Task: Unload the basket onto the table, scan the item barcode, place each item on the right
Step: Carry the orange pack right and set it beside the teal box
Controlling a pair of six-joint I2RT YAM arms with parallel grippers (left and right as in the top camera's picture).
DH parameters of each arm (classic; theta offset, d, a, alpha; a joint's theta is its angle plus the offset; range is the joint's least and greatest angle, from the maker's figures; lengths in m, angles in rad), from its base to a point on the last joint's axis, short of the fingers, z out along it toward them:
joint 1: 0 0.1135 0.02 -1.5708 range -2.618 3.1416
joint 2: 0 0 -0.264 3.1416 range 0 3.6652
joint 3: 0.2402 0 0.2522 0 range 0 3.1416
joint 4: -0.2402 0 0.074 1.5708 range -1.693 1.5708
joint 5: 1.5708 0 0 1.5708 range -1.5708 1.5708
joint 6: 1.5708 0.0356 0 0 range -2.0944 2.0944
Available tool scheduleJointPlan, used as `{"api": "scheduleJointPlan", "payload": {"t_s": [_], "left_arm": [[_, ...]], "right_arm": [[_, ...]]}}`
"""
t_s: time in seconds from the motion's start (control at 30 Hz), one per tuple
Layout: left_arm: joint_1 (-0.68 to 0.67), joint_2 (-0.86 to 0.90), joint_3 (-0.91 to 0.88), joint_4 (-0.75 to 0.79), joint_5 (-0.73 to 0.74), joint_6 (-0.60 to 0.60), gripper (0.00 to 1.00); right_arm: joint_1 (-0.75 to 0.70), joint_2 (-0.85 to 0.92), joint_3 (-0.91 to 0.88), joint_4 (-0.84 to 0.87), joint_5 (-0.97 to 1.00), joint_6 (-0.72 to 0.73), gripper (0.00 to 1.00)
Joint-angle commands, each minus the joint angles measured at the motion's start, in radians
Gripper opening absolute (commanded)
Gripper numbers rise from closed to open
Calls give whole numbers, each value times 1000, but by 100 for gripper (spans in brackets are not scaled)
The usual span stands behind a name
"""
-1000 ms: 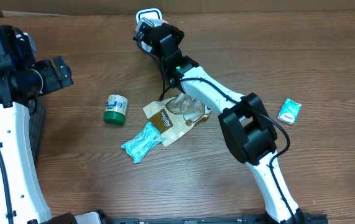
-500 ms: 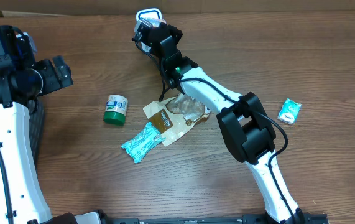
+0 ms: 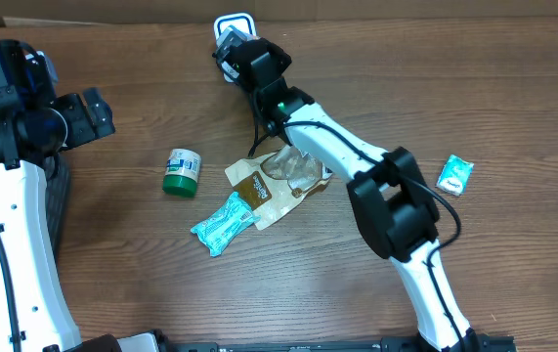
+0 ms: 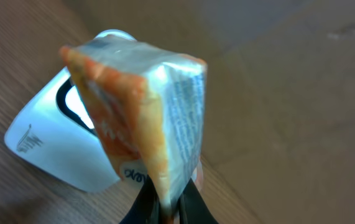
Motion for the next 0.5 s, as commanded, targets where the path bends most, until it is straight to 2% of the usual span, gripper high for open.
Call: {"api": "scheduleJointPlan", "payload": {"t_s": [0.0,0.23,0.47], "left_arm": [[-1,-15,-1,4,-5,5,99],[-1,-15,-1,4,-5,5,100],[0,-15,-1,4,-5,5,100]], "right_arm": [[-4,-231,14,-110,-35,249,4],[-83,-519,14,-630,-396,689,4],[-275,-648,14,-1141,-443,924,4]]}}
